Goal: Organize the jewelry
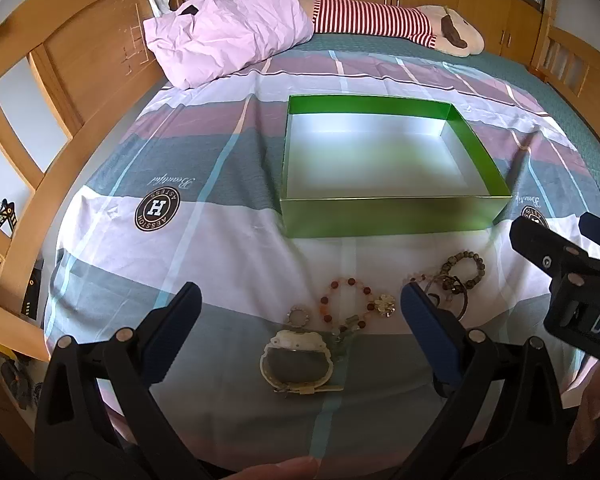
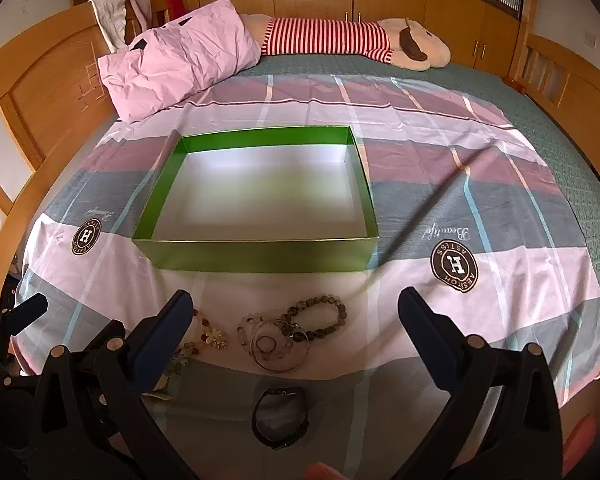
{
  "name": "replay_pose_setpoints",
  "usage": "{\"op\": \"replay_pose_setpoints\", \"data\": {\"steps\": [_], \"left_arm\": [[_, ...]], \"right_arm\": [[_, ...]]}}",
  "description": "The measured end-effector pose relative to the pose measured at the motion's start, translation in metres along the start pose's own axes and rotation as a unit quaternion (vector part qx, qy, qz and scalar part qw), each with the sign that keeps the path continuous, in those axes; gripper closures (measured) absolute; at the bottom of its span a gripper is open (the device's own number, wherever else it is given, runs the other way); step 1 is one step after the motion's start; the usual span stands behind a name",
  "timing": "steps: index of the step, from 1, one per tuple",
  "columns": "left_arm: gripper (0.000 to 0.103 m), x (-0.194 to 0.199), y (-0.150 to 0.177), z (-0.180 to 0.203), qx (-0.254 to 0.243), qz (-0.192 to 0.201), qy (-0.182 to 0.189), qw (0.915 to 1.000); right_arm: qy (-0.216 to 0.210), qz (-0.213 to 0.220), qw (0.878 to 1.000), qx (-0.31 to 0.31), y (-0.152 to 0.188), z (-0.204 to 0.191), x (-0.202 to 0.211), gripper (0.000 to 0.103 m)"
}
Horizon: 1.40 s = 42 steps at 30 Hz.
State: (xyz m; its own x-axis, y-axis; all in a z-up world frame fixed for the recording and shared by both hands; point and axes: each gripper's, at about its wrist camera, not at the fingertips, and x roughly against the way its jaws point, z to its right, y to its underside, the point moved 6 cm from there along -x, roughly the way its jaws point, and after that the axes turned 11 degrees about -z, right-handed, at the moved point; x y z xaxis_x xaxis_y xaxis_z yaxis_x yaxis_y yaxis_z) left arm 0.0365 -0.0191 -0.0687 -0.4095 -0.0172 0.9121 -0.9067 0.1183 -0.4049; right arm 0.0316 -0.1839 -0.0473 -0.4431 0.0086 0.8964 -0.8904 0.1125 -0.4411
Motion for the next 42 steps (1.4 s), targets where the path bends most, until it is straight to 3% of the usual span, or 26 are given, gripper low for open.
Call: {"op": "replay_pose_setpoints", "data": {"steps": [32, 39, 42], "left_arm": [[0.002, -0.007, 0.001, 0.001, -0.010, -0.012, -0.013, 0.9998], [0.002, -0.023, 0.004, -0.001, -0.015, -0.039, -0.006, 0.9991], [0.002, -0.035, 0.006, -0.007, -0.005, -0.064, 0.003, 0.9979]], "right_arm": [[0.017, -0.009, 1.000, 0.009, 0.005, 0.002, -0.010, 0.001], [0.076, -0.036, 0.996, 0.017, 0.009, 0.013, -0.027, 0.001], [0.059, -0.058, 0.997, 0.012, 0.013, 0.019, -0.039, 0.005]]}}
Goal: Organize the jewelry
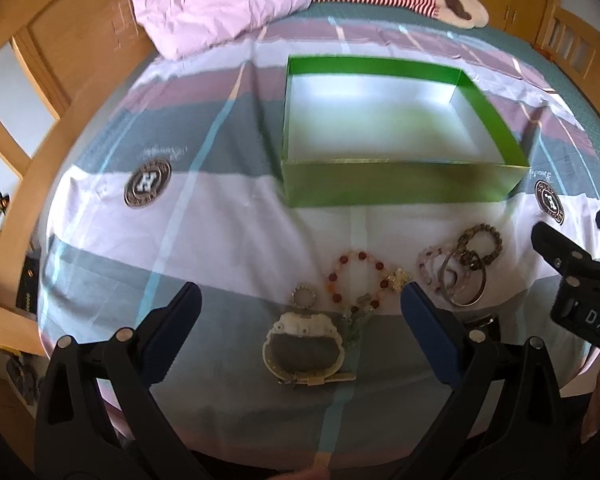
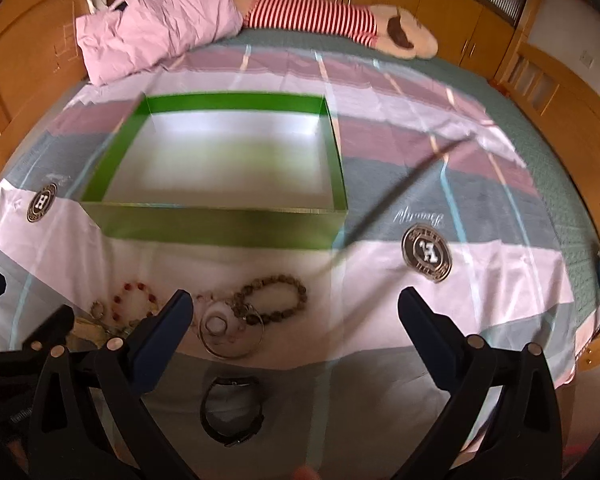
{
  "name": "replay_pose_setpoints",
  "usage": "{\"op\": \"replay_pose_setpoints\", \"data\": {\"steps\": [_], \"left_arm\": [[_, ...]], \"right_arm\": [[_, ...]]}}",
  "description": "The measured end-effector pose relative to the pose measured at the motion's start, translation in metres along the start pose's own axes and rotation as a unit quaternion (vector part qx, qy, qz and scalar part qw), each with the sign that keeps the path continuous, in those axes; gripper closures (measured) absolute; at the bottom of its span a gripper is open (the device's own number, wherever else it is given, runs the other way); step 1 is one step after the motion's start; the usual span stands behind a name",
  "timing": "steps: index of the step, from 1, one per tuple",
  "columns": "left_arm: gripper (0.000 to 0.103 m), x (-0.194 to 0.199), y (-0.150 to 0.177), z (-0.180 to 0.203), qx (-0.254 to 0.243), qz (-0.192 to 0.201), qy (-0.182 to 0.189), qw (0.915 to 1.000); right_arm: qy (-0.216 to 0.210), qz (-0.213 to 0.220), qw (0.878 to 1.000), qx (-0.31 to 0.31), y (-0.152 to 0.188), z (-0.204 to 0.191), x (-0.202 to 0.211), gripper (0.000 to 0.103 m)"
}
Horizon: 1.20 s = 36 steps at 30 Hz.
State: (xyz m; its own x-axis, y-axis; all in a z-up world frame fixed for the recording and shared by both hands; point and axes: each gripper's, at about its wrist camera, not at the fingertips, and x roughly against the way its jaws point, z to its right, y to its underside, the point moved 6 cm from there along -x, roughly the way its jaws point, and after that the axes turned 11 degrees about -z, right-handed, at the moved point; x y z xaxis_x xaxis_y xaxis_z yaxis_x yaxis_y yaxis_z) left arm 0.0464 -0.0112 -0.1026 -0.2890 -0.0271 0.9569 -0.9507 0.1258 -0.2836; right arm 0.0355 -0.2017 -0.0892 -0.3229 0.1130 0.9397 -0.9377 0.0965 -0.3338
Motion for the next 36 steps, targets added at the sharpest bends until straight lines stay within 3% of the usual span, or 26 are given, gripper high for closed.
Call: {"op": "replay_pose_setpoints", "data": {"steps": [2, 6, 8, 11, 14, 17, 19, 24, 29, 33, 36], "left_arm": [[0.009, -0.005, 0.000, -0.005, 0.010, -0.010, 0.011, 0.9998], [0.038, -0.013, 0.000, -0.011, 0.033, -0.027, 0.050, 0.9978], [0.046, -0.019, 0.002, -0.010, 0.036, -0.045, 0.070, 0.9959], [0.051, -0.030, 0.004, -0.004, 0.027, -0.065, 0.074, 0.9948], [0.051, -0.039, 0.007, 0.000, 0.020, -0.079, 0.071, 0.9941], [0.050, -0.048, 0.009, -0.003, 0.026, -0.099, 0.067, 0.9925], [0.046, -0.050, 0.011, -0.007, 0.035, -0.110, 0.076, 0.9903], [0.044, -0.047, 0.014, -0.013, 0.031, -0.116, 0.091, 0.9886], [0.044, -0.056, 0.025, -0.009, 0.012, -0.136, 0.076, 0.9877], [0.044, -0.067, 0.030, -0.005, 0.002, -0.145, 0.058, 0.9878], [0.043, -0.071, 0.030, -0.004, 0.009, -0.144, 0.069, 0.9871]], "right_arm": [[-0.007, -0.009, 1.000, -0.002, 0.000, 0.001, -0.004, 0.018], [-0.036, -0.032, 0.999, -0.014, 0.002, 0.007, -0.017, 0.051], [-0.058, -0.053, 0.997, -0.015, 0.003, 0.007, -0.029, 0.061], [-0.054, -0.087, 0.995, -0.015, 0.006, 0.010, -0.050, 0.062], [-0.076, -0.119, 0.990, -0.011, 0.011, 0.007, -0.066, 0.062], [-0.133, -0.154, 0.979, 0.005, 0.022, 0.000, -0.066, 0.062], [-0.148, -0.161, 0.975, 0.035, 0.030, -0.005, -0.054, 0.062], [-0.129, -0.164, 0.972, 0.104, 0.056, -0.007, -0.047, 0.058], [-0.091, -0.180, 0.972, 0.120, 0.074, -0.003, -0.074, 0.058], [-0.071, -0.169, 0.975, 0.126, 0.075, -0.005, -0.081, 0.058], [-0.054, -0.152, 0.977, 0.137, 0.076, -0.010, -0.080, 0.058]]}}
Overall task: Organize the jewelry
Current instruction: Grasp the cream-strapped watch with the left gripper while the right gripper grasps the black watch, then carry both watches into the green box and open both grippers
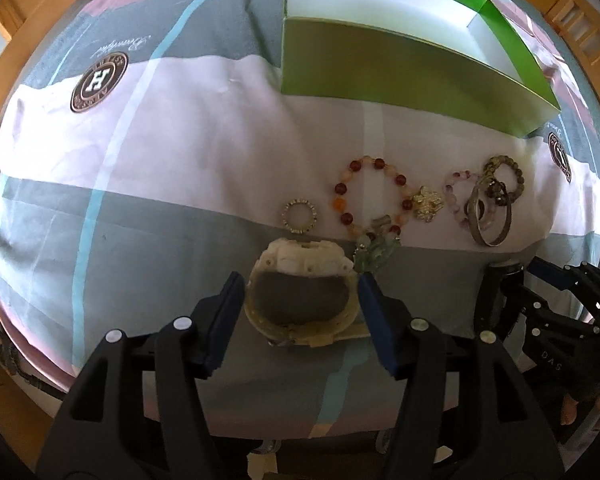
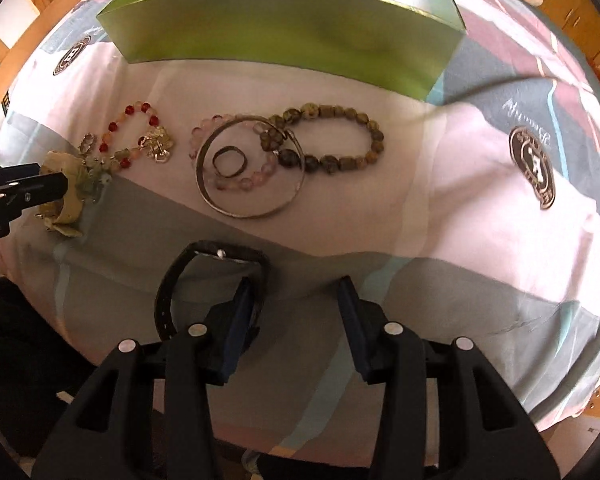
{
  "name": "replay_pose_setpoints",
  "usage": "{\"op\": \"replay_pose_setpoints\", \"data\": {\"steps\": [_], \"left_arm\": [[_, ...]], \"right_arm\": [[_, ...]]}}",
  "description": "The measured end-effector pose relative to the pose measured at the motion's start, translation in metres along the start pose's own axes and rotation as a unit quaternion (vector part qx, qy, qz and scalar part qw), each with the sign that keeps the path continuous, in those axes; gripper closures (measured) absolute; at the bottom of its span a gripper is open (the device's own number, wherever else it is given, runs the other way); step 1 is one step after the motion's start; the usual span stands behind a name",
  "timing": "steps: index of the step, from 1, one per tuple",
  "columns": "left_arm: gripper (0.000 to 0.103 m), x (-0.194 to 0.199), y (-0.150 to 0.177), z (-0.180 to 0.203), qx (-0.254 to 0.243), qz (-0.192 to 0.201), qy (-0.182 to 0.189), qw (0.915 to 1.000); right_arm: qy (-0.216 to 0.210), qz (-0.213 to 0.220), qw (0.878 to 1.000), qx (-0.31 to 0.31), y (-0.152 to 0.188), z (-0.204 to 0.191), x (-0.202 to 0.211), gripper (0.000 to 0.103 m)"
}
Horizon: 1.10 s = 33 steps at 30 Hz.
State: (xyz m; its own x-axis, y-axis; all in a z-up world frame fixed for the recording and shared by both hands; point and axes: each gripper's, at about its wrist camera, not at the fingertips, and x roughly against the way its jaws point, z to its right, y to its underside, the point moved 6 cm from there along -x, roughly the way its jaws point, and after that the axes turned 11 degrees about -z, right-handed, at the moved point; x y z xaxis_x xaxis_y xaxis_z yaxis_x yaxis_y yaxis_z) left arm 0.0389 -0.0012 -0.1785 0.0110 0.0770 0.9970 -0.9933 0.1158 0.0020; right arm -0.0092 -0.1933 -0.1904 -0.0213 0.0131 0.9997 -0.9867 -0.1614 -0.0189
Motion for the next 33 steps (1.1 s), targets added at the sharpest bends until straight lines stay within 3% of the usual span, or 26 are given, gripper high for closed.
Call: {"op": "replay_pose_setpoints", "data": {"steps": [6, 10, 14, 17, 19, 21, 22, 24, 33], "left_arm": [[0.043, 0.012, 0.002, -0.020, 0.033, 0.016, 0.034, 0.9988], [0.044, 0.014, 0.002, -0.032, 0.040, 0.019, 0.035, 0.9984], [0.044, 0.004, 0.004, -0.039, 0.037, 0.008, 0.014, 0.9992], [0.063, -0.004, 0.006, -0.041, 0.038, -0.001, -0.003, 0.9993], [0.084, -0.011, 0.005, -0.041, 0.037, -0.005, -0.020, 0.9991], [0.096, -0.017, 0.005, -0.036, 0.031, -0.006, -0.030, 0.9991], [0.096, -0.019, 0.005, -0.034, 0.027, -0.003, -0.038, 0.9989], [0.098, -0.017, 0.004, -0.026, 0.020, 0.010, -0.047, 0.9986], [0.098, 0.013, -0.005, -0.013, 0.034, 0.064, -0.010, 0.9973]], "right_arm": [[0.021, 0.005, 1.000, 0.005, -0.002, -0.006, 0.003, 0.059], [0.024, 0.003, 1.000, 0.004, -0.003, -0.012, 0.014, 0.059], [0.030, 0.003, 1.000, 0.006, -0.012, -0.027, 0.000, 0.059], [0.031, 0.002, 1.000, 0.005, -0.020, -0.029, -0.003, 0.059], [0.031, 0.005, 0.999, 0.010, -0.022, -0.032, -0.004, 0.060], [0.021, 0.008, 1.000, 0.018, -0.024, -0.039, -0.007, 0.075], [0.021, 0.010, 1.000, 0.021, -0.024, -0.043, -0.007, 0.079], [0.026, 0.014, 0.999, 0.028, -0.024, -0.050, -0.008, 0.097], [-0.010, 0.076, 0.997, -0.031, -0.037, -0.032, 0.024, 0.101]]}}
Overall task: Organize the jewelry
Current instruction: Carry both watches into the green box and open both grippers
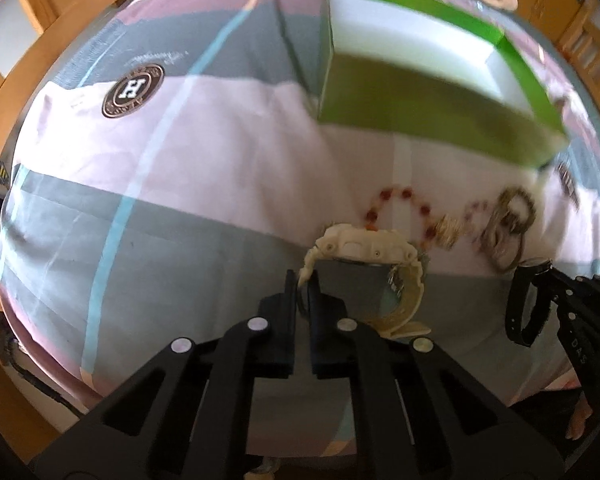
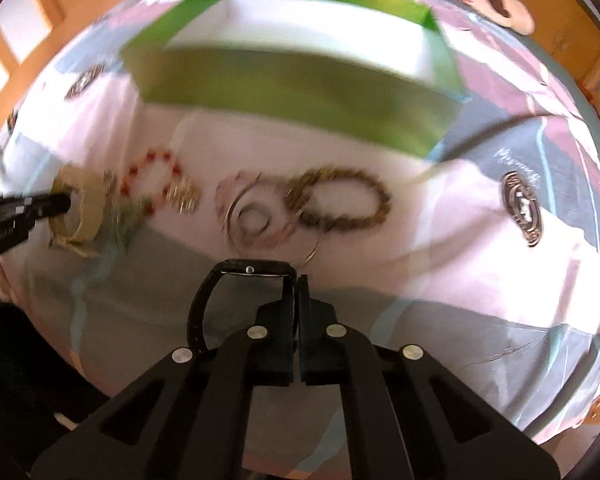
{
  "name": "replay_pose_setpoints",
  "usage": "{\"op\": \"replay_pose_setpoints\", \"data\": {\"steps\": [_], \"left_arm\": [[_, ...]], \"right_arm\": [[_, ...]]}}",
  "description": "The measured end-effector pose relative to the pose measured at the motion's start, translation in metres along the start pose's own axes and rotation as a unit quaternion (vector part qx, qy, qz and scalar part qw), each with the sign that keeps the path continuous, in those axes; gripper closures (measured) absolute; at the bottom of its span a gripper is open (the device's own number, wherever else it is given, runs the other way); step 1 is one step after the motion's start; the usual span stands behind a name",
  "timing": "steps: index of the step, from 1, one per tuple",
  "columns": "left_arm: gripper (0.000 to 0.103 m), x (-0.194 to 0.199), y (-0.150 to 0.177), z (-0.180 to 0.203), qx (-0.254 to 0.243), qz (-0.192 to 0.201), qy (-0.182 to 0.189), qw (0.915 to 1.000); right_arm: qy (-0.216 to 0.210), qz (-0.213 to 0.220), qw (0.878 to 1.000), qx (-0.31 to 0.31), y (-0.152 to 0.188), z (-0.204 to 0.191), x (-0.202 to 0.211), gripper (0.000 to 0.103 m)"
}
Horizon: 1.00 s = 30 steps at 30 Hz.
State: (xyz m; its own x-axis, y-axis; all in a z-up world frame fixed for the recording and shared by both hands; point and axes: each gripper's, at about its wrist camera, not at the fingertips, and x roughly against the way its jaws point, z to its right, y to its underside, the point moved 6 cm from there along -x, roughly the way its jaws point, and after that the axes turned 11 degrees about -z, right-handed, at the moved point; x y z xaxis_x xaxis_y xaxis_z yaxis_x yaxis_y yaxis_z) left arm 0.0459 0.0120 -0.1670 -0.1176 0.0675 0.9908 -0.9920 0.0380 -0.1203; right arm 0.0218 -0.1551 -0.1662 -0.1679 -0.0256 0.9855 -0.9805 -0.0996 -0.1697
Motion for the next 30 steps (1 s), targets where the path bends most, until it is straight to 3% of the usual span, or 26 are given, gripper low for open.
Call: {"op": "replay_pose_setpoints", "data": {"steps": [7, 14, 19, 22, 25, 30], "left_arm": [[0.098, 0.053, -0.026, 0.008, -0.002, 0.052, 0.027, 0.9983], [0.097, 0.085, -0.066, 0.032, -0.027, 0.071, 0.047, 0.9960], [0.097, 0.070, -0.110, 0.046, -0.013, 0.090, 0.085, 0.9923], [0.097, 0.057, -0.134, 0.050, -0.003, 0.091, 0.074, 0.9931], [0.097, 0.045, -0.153, 0.056, -0.001, 0.090, 0.075, 0.9931], [0.097, 0.030, -0.168, 0.058, 0.004, 0.083, 0.054, 0.9951]], "right_arm": [[-0.005, 0.058, 0.997, -0.045, -0.043, 0.016, 0.041, 0.101], [-0.037, 0.091, 0.992, -0.079, -0.072, 0.047, 0.078, 0.101], [-0.045, 0.124, 0.985, -0.109, -0.113, 0.072, 0.081, 0.101], [-0.058, 0.122, 0.982, -0.132, -0.127, 0.081, 0.064, 0.101], [-0.044, 0.116, 0.983, -0.138, -0.138, 0.085, 0.048, 0.101], [-0.038, 0.119, 0.983, -0.136, -0.147, 0.085, 0.028, 0.101]]}}
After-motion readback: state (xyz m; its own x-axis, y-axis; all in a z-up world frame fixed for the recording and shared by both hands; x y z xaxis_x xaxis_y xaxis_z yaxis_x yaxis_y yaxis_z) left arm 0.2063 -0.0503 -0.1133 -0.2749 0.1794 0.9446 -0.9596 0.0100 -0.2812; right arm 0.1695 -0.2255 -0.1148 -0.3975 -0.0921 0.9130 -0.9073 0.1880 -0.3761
